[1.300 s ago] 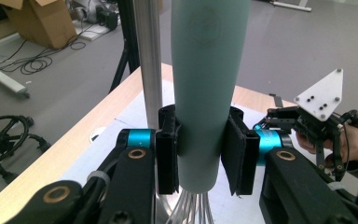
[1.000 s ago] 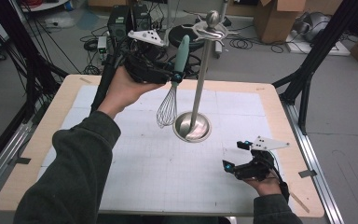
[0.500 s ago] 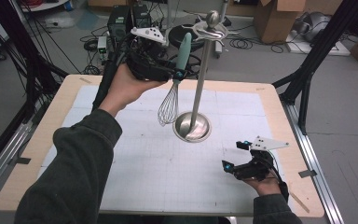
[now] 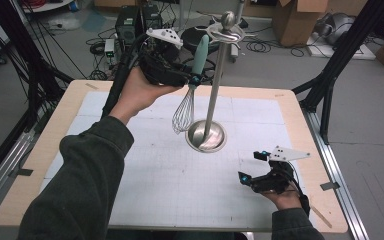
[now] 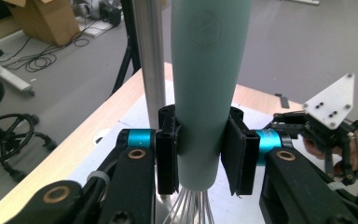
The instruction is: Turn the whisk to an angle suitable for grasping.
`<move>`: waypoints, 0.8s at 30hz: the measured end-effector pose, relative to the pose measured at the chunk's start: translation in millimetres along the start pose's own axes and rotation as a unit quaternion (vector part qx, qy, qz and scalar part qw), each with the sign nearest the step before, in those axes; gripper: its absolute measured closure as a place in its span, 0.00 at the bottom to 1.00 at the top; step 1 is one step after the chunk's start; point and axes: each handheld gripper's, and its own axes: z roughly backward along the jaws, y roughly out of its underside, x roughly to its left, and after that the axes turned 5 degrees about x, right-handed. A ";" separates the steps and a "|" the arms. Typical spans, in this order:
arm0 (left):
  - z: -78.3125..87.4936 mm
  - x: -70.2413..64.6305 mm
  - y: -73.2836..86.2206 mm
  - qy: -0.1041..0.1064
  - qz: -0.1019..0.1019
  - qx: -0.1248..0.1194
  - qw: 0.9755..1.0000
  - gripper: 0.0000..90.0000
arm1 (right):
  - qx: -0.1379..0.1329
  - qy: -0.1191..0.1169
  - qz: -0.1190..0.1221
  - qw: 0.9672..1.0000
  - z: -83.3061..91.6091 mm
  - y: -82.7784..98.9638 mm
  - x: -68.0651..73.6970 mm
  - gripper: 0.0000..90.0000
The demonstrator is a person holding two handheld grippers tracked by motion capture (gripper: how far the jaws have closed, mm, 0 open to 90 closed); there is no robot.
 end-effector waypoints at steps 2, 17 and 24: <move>-0.3 0.1 0.0 0.002 0.001 -0.002 1.000 0.76 | -0.001 0.000 0.001 1.000 0.1 0.0 -0.3 0.01; -5.8 -1.5 -4.2 -0.002 0.000 0.003 1.000 0.76 | -0.002 -0.001 0.004 1.000 -1.0 -0.5 0.3 0.01; -8.9 -0.8 -4.6 -0.010 0.004 0.007 1.000 0.76 | -0.002 -0.003 0.001 1.000 -0.3 -0.2 0.5 0.01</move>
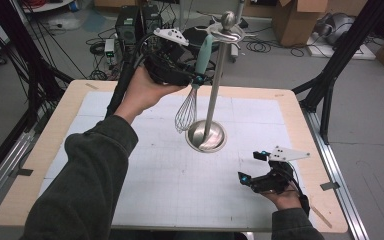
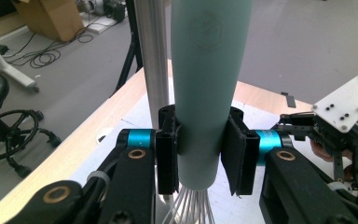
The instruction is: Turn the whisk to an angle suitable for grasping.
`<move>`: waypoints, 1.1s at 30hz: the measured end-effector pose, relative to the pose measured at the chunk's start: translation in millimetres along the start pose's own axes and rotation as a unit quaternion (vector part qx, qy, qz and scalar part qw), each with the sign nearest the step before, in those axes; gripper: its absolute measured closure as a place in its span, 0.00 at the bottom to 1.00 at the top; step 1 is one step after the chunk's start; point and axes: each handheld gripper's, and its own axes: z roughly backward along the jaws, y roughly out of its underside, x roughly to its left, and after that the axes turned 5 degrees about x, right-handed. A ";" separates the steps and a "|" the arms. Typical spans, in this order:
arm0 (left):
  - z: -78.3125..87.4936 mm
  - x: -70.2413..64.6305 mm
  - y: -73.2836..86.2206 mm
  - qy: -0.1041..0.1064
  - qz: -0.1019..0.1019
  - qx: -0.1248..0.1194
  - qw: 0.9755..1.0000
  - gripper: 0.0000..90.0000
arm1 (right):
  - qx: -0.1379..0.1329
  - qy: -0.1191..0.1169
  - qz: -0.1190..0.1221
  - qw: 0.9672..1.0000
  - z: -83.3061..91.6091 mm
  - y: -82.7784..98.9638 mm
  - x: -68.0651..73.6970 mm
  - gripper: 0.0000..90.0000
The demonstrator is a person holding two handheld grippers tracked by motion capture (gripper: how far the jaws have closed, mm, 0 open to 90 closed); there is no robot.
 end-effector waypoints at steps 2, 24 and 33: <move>-0.4 0.7 -0.1 -0.001 0.003 0.000 1.000 0.76 | 0.000 0.000 0.000 1.000 -0.2 -0.1 0.3 0.01; -6.6 9.3 1.3 -0.009 0.017 0.008 1.000 0.76 | 0.000 -0.004 0.002 1.000 -1.3 -0.2 0.9 0.01; -3.8 9.4 1.7 -0.002 0.013 0.004 1.000 0.67 | -0.001 -0.005 0.005 1.000 -1.2 -0.3 0.8 0.01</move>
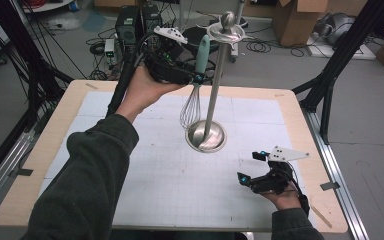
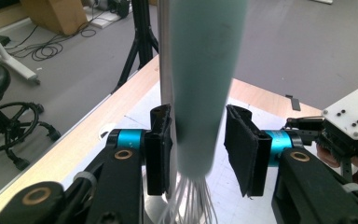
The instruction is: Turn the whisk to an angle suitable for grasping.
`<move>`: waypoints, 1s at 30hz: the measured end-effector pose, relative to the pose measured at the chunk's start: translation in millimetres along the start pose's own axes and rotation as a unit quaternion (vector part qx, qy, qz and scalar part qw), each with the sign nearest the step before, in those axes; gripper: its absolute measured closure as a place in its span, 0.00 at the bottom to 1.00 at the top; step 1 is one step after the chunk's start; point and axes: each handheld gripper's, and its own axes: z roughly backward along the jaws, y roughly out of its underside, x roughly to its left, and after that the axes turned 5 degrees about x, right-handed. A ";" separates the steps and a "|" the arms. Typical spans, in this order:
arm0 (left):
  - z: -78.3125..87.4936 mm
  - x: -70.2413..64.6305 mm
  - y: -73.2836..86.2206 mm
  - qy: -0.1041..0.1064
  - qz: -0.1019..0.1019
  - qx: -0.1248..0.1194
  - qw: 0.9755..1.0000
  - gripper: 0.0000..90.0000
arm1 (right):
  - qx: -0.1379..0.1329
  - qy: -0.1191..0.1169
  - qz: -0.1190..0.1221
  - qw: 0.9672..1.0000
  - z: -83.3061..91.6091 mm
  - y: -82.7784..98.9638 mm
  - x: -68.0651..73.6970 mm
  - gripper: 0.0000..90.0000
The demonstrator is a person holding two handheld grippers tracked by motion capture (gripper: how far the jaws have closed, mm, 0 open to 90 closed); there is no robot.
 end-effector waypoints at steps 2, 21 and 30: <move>0.7 0.3 0.5 -0.002 -0.001 0.003 1.000 0.65 | -0.001 0.000 0.000 1.000 0.0 -0.1 0.0 0.01; 27.2 1.2 25.3 -0.008 0.003 -0.006 1.000 0.55 | -0.009 0.009 0.003 1.000 1.5 -1.6 -1.0 0.01; 44.9 3.1 50.7 -0.015 0.008 -0.006 1.000 0.50 | -0.009 0.014 0.004 1.000 -1.0 -1.4 -3.1 0.01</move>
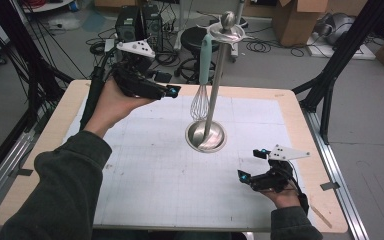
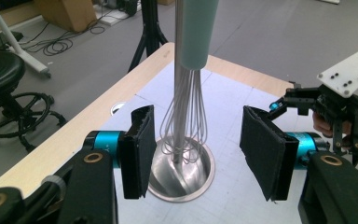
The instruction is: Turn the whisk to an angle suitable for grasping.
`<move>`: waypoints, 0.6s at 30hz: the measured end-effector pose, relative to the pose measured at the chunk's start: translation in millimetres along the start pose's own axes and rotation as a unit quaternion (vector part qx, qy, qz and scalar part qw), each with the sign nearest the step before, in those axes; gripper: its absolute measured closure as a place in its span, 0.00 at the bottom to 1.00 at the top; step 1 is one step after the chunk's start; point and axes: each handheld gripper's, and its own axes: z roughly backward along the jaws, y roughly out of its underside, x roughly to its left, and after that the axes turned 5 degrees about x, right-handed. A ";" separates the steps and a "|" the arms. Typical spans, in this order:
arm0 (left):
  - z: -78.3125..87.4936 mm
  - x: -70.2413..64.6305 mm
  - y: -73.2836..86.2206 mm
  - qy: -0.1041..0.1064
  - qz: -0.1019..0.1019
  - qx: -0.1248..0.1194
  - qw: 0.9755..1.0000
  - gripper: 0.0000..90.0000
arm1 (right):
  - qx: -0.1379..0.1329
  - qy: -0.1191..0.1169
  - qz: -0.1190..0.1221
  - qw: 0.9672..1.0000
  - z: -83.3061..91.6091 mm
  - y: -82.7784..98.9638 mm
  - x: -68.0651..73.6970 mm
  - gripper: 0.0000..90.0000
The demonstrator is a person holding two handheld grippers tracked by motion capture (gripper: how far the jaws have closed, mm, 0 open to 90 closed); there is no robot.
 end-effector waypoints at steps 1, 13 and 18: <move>0.0 0.0 0.0 0.000 0.000 0.000 1.000 0.50 | 0.000 0.000 0.000 1.000 0.0 0.0 0.0 0.01; 9.7 -0.7 29.7 -0.003 0.008 -0.002 1.000 0.44 | -0.001 0.009 -0.002 1.000 2.0 0.8 1.9 0.01; 11.9 3.0 47.5 -0.002 0.021 -0.005 1.000 0.40 | 0.000 0.015 -0.002 1.000 3.5 0.9 3.4 0.01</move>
